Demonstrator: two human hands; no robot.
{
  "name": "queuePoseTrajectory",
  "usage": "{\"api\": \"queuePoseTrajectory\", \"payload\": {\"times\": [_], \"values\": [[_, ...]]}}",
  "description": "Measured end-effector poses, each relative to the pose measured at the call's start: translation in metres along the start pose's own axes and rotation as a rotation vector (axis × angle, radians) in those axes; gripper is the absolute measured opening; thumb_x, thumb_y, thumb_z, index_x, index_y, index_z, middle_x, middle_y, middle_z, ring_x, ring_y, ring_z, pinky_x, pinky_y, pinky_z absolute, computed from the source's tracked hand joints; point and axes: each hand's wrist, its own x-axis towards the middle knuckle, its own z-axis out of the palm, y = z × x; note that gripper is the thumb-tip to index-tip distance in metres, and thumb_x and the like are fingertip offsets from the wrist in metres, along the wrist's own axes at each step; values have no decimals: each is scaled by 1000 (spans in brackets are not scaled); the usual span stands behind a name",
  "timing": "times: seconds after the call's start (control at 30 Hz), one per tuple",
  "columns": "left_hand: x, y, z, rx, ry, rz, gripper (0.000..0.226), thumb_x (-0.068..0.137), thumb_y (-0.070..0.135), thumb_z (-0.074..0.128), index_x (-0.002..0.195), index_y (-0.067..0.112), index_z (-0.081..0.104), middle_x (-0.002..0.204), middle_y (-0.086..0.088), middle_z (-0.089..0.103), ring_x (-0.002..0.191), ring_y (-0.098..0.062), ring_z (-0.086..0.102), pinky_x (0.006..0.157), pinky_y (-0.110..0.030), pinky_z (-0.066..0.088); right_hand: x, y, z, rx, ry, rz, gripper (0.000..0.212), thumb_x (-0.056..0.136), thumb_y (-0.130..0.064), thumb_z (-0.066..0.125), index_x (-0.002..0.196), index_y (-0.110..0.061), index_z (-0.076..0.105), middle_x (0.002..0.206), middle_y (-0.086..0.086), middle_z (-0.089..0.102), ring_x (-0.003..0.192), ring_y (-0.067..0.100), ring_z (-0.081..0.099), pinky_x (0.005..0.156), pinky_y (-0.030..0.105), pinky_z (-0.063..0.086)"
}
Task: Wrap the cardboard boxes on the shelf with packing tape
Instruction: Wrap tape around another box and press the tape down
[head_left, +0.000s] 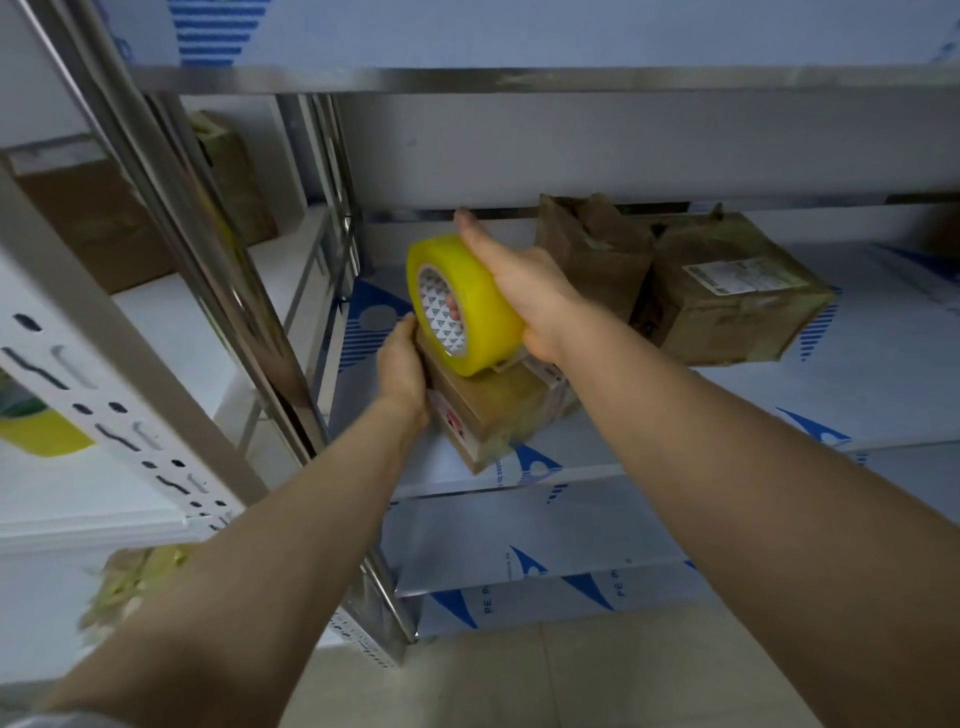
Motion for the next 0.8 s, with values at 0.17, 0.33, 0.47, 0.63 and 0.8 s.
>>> {"api": "queuePoseTrajectory", "payload": {"times": [0.17, 0.33, 0.47, 0.63, 0.8], "values": [[16, -15, 4, 64, 96, 83, 43, 98, 42, 31, 101, 14, 63, 109, -16, 66, 103, -32, 62, 94, -49, 49, 17, 14, 9, -3, -57, 3, 49, 80, -55, 67, 104, -13, 63, 100, 9, 70, 91, 26, 68, 91, 45, 53], [7, -6, 8, 278, 183, 210, 41, 105, 25, 25, 112, -3, 54, 103, -10, 53, 95, -19, 48, 76, -25, 33, 9, 9, 11, -108, -28, -64, 39, 83, -54, 64, 81, -16, 64, 92, 6, 69, 86, 19, 67, 90, 38, 53], [11, -6, 2, 325, 176, 223, 41, 104, 26, 27, 113, -3, 55, 118, -20, 57, 109, -30, 53, 91, -35, 39, -23, 6, 3, -119, 23, -60, 42, 79, -48, 70, 89, -8, 68, 97, 14, 71, 88, 26, 69, 88, 42, 55], [12, -8, 2, 360, 134, 244, 39, 104, 26, 27, 118, -1, 53, 119, -20, 57, 112, -31, 52, 92, -34, 38, -77, 19, -32, -205, 7, -54, 38, 81, -44, 68, 86, -7, 70, 84, 13, 71, 73, 21, 70, 71, 32, 57], [12, -10, 8, 399, 98, 247, 33, 104, 23, 29, 108, 5, 56, 113, -16, 59, 103, -27, 53, 89, -32, 39, -100, 74, -46, -150, 74, -7, 37, 84, -45, 63, 79, -9, 70, 76, 3, 72, 76, 14, 69, 73, 31, 54]]}}
